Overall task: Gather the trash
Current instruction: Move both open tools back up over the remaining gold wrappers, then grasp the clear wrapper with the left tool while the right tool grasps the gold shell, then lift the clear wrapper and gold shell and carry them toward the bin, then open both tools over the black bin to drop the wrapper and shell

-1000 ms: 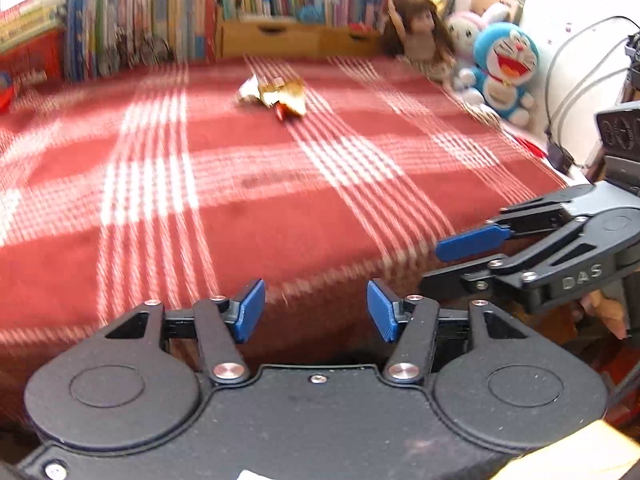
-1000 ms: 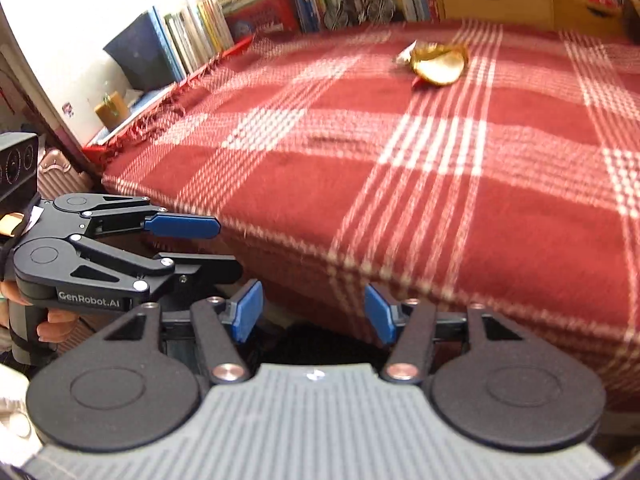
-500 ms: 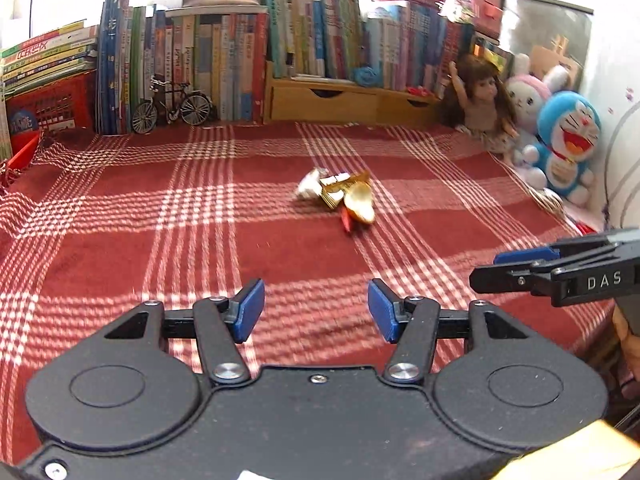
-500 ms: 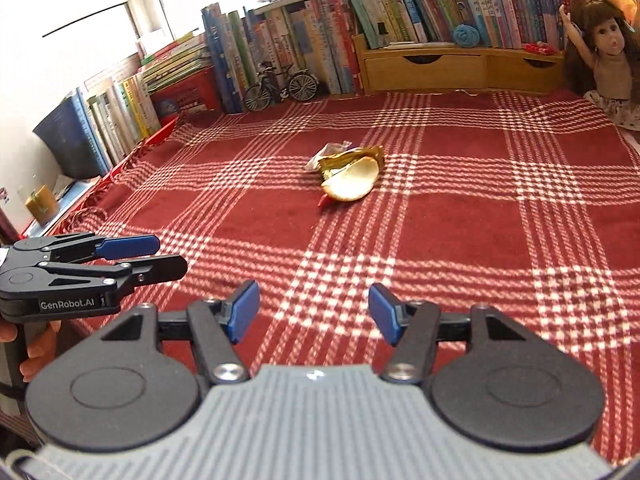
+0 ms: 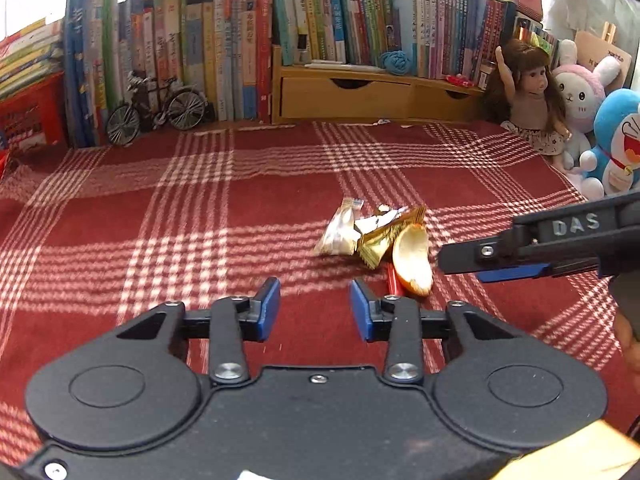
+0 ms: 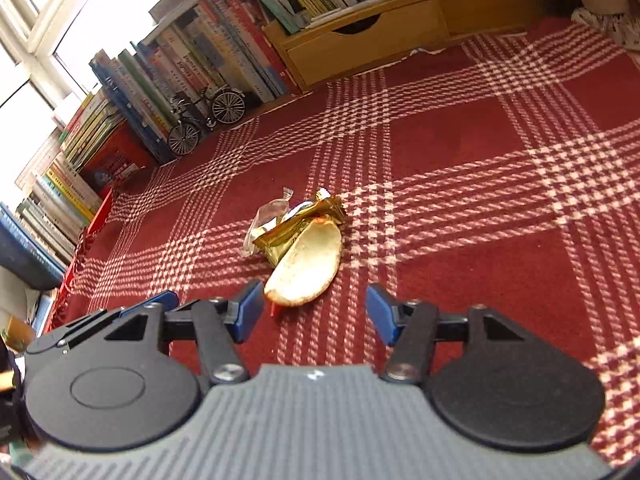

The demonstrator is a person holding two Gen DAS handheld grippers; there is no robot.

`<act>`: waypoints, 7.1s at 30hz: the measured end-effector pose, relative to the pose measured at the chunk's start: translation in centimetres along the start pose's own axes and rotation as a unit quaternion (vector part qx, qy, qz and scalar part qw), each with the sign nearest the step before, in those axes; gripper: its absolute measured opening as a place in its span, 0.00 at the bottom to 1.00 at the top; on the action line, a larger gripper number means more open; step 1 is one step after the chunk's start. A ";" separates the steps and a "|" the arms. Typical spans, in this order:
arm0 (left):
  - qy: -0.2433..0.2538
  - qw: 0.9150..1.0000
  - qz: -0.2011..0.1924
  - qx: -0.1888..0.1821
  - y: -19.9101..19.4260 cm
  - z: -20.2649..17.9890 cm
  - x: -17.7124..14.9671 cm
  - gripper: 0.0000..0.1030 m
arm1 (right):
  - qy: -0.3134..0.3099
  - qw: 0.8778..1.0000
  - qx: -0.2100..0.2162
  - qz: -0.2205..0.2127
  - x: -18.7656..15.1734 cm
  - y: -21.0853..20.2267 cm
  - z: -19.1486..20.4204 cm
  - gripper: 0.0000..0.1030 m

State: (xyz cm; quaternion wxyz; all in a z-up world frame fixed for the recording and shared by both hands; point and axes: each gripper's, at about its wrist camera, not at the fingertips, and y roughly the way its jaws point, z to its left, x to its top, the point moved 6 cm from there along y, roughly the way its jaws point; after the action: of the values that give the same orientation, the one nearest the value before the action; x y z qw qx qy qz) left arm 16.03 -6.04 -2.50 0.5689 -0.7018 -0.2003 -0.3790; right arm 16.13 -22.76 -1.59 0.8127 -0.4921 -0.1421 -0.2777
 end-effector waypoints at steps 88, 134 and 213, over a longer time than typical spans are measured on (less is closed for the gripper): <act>0.052 0.998 -0.041 0.016 2.2 -1.4 1.3 0.08 | -0.162 0.977 -0.138 -0.007 -1.2 2.5 0.9 0.73; 0.015 0.996 -0.068 -0.048 -8.0 -0.5 -3.0 0.08 | -0.270 0.956 -0.109 -0.029 -5.1 -0.7 2.7 0.43; 0.021 0.992 0.090 -0.083 -18.2 -5.4 -24.7 0.23 | -0.278 0.953 0.010 0.116 -26.5 -11.2 2.4 0.51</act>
State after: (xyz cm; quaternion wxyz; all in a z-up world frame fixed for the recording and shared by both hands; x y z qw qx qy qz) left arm -14.24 -2.54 -9.11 0.5444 -0.7537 -0.0921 -0.3565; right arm -11.75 -16.42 -5.76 0.7723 -0.5552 -0.3071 -0.0324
